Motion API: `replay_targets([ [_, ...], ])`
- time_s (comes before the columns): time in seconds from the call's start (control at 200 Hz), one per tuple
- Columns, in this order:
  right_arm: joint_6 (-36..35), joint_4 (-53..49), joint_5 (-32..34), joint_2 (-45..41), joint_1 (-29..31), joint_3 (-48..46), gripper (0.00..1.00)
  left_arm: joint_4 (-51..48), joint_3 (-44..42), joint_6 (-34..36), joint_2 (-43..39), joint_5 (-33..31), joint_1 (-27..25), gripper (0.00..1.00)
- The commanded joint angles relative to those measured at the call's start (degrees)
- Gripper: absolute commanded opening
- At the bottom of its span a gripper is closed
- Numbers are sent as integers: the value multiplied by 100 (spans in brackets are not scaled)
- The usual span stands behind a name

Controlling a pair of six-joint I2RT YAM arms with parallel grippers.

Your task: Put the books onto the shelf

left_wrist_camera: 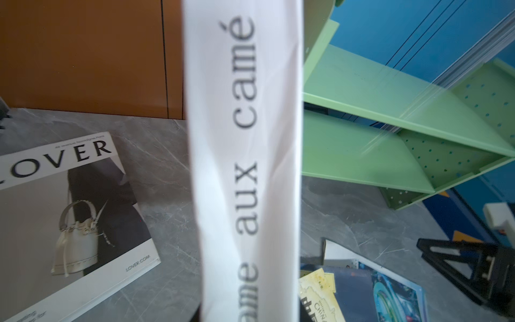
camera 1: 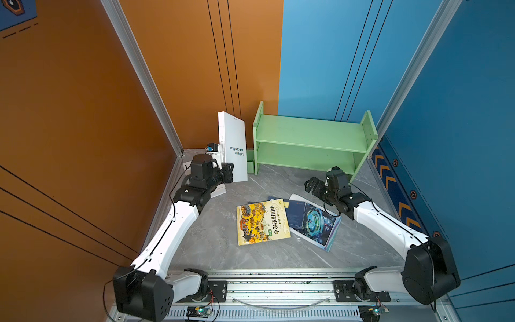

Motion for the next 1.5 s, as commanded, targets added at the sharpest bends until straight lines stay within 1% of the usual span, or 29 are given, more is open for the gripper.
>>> replay_targets([
  [0.0,-238,138,-266,-256,-14,307,100,-283,-223,454,-596,-1367,-387,11],
  [0.015,-251,138,-273,-266,-14,318,100,-285,-393,462,-695,-1456,-451,11],
  [0.05,-267,147,-294,-304,-14,348,100,-294,-499,478,-891,-1613,-611,11],
  [0.205,-281,192,-347,-406,-30,428,100,-303,-710,553,-1441,-2316,-1370,10],
  [0.3,-261,218,-418,-430,-40,433,100,-332,-681,707,-1515,-2860,-1924,9],
  [0.395,-208,250,-487,-463,-40,425,100,-321,-577,1009,-1496,-3432,-2493,9],
  [0.446,-190,276,-521,-493,-40,408,100,-277,-495,1153,-1456,-3603,-2711,8],
  [0.506,-186,310,-534,-539,-40,385,100,-217,-407,1257,-1404,-3654,-2896,8],
  [0.656,-195,314,-516,-629,-53,365,100,0,-302,1469,-1215,-3599,-3189,7],
  [0.676,-195,314,-514,-640,-64,364,100,31,-127,1501,-1190,-3599,-3222,7],
  [0.756,-183,314,-499,-685,-84,317,100,122,-39,1603,-1080,-3538,-3321,7],
  [1.076,-58,340,-630,-1063,-293,267,100,236,264,1942,-589,-3320,-3466,7],
  [1.166,34,302,-919,-1244,-441,461,100,238,414,2130,-404,-3303,-3542,7],
  [1.307,259,30,-1457,-1472,-816,1018,100,233,699,2578,-19,-3340,-3713,6],
  [1.422,677,47,-2234,-1488,-1236,1392,100,241,927,3125,330,-3558,-3965,5],
  [1.437,747,62,-2384,-1478,-1295,1437,100,417,954,3202,376,-3600,-3997,5],
  [1.497,1053,227,-2904,-1445,-1517,1589,100,515,1043,3495,546,-3776,-4118,5],
])
